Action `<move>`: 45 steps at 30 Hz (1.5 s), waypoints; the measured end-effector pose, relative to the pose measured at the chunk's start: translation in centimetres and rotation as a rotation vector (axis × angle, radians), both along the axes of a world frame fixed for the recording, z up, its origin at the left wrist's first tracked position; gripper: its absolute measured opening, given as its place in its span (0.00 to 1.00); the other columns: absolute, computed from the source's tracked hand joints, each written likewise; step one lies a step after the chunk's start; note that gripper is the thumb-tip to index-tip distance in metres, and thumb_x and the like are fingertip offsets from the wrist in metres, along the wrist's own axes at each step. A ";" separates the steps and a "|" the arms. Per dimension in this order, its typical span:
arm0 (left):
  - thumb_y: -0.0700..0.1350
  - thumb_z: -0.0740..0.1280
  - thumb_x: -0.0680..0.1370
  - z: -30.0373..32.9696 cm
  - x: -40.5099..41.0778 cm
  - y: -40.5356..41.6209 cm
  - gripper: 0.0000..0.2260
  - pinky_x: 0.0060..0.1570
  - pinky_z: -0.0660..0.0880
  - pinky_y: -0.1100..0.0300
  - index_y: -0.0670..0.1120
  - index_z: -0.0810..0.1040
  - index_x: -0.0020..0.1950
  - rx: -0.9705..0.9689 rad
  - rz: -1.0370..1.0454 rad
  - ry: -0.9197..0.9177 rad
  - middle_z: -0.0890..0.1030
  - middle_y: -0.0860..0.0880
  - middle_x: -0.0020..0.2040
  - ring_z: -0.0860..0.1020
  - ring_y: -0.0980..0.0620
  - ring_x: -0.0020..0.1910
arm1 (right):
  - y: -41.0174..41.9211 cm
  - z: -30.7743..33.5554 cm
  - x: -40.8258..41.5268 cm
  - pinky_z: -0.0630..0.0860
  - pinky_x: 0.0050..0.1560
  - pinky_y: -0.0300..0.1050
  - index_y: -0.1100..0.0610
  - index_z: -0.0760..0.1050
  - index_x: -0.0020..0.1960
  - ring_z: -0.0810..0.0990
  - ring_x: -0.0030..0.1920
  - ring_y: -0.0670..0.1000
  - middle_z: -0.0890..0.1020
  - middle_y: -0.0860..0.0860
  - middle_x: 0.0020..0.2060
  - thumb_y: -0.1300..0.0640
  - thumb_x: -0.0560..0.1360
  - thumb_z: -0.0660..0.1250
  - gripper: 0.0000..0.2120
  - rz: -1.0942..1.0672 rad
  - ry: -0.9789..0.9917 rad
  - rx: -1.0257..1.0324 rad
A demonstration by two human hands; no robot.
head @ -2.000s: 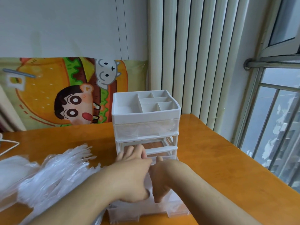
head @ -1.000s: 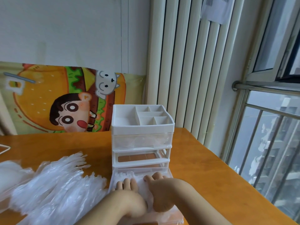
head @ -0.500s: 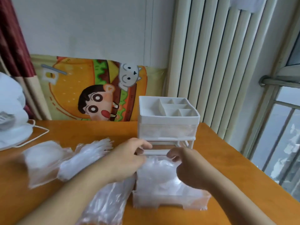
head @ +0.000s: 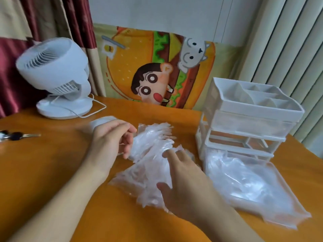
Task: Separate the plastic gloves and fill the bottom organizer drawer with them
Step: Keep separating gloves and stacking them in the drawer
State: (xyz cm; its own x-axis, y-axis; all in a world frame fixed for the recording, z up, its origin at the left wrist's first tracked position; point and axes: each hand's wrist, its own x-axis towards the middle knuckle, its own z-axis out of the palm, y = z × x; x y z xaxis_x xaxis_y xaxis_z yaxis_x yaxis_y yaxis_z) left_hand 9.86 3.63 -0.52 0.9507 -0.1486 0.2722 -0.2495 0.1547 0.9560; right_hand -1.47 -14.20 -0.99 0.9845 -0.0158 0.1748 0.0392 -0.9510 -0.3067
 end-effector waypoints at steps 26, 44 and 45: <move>0.62 0.72 0.76 0.9 -3.7 -2.3 0.17 0.58 0.80 0.53 0.54 0.84 0.60 0.349 0.031 0.004 0.85 0.58 0.54 0.83 0.56 0.53 | -0.9 -1.6 0.3 0.81 0.49 0.38 0.47 0.72 0.58 0.83 0.55 0.47 0.80 0.47 0.54 0.55 0.79 0.71 0.12 -0.199 -0.566 0.809; 0.45 0.75 0.77 -0.1 -4.9 -4.6 0.05 0.47 0.82 0.51 0.46 0.87 0.50 0.004 -0.090 0.183 0.88 0.46 0.44 0.87 0.48 0.44 | -1.9 -1.3 0.6 0.84 0.45 0.64 0.55 0.85 0.46 0.84 0.39 0.57 0.85 0.56 0.35 0.53 0.75 0.75 0.05 -0.192 -0.285 1.213; 0.45 0.74 0.77 -0.1 -4.6 -4.4 0.05 0.40 0.81 0.54 0.44 0.87 0.45 0.007 -0.068 0.175 0.87 0.45 0.38 0.86 0.47 0.37 | -2.0 -1.4 0.8 0.83 0.42 0.69 0.58 0.84 0.45 0.82 0.36 0.59 0.83 0.61 0.35 0.53 0.75 0.75 0.08 -0.231 -0.326 1.208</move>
